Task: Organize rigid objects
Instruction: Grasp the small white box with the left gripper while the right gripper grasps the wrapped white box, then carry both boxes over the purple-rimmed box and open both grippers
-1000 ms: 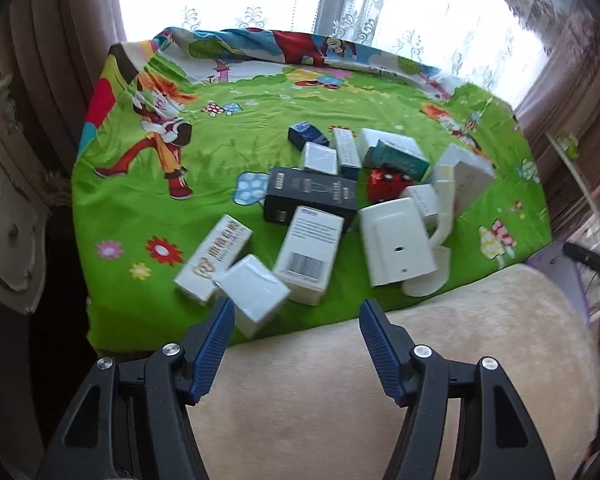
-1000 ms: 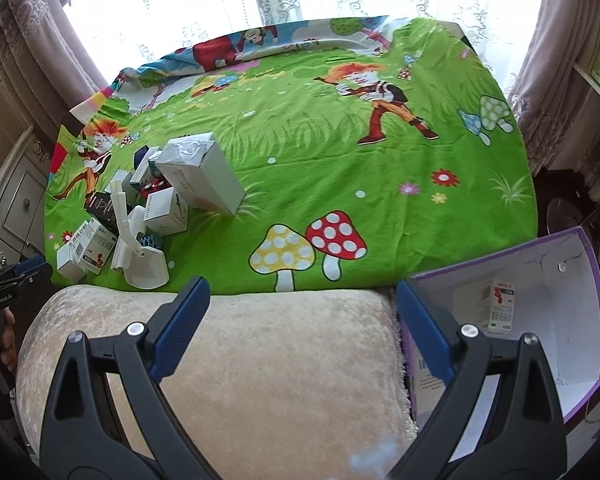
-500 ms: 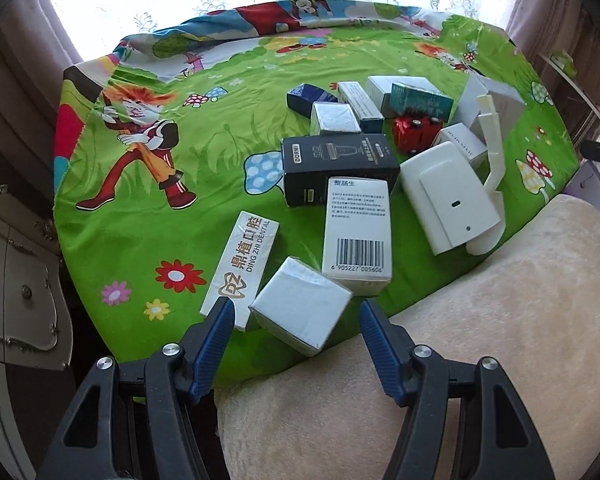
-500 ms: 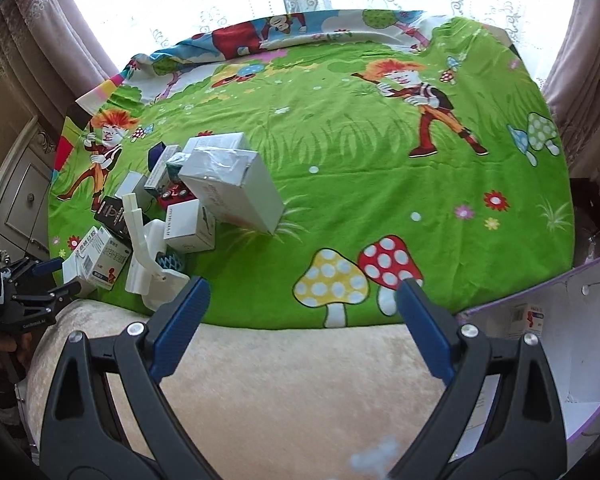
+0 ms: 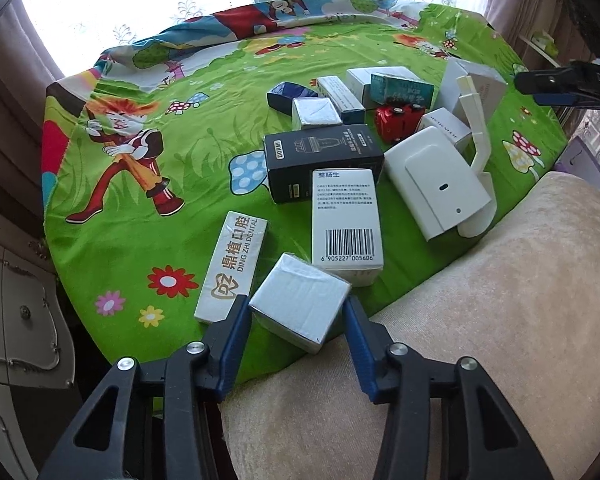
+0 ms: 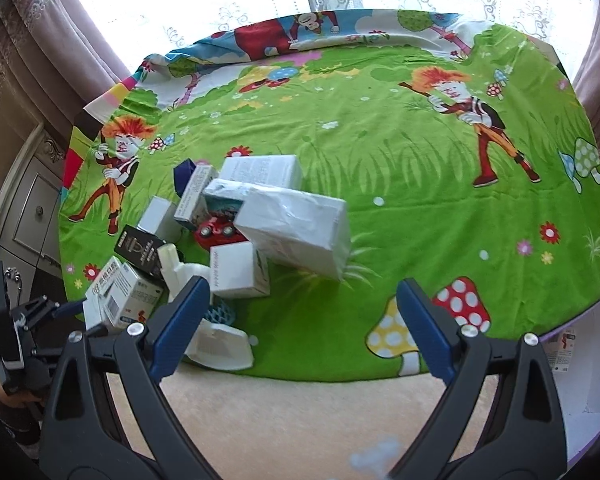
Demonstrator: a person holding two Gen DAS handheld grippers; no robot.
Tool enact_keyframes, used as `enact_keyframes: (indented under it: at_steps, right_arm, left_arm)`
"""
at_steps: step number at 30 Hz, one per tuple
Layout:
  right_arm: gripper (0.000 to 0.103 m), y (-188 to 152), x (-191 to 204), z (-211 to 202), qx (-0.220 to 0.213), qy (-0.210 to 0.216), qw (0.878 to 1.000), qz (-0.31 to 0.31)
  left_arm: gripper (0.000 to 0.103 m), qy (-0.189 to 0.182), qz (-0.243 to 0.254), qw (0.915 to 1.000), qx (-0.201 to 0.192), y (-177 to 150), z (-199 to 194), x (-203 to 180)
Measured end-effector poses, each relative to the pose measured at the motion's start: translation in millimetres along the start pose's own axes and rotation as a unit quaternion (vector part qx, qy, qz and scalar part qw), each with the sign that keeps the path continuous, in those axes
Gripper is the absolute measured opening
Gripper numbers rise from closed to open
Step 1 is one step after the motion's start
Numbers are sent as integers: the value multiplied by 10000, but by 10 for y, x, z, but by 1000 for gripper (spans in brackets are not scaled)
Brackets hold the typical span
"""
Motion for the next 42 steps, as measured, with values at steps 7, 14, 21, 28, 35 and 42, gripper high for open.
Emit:
enact_keyframes:
  at_steps: [7,14,21,28,35,42]
  right_arm:
    - [96,191,75,171,31,-83,9997,245]
    - [96,306,133,349,56,-245,9993,269]
    - [75,333,61,455,55,-578,9982,160]
    - [75,286,6,336,-111,-513,9985,165]
    - [75,198,-100,44,-421,-494,9976,232]
    - [75,74,-212,-289,-722,-448,9960,269]
  left_arm:
    - [48,-282,-398,9985,-233,-31,-193,9]
    - [48,-521,-636,9951,-556,27,-430,-42]
    - [48,-775,-724,9917,-728,79,-546,-163]
    - [48,-1001,-830,9872,-918,189,-637,-330]
    - [48,-1241,-733,9846,-986,335,-665,-639]
    - [48,-1462,-540,9828,-990,472,-675,-988]
Point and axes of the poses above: each gripper's, at about its wrist camera, not at the fingertips, and z roughly the way its jaws point, x to its left, y to its top, the point moved 5 cm from there along z, roughly the way its jaws point, and after that the axes turned 1 degree about -z, right-handed, at the moved point
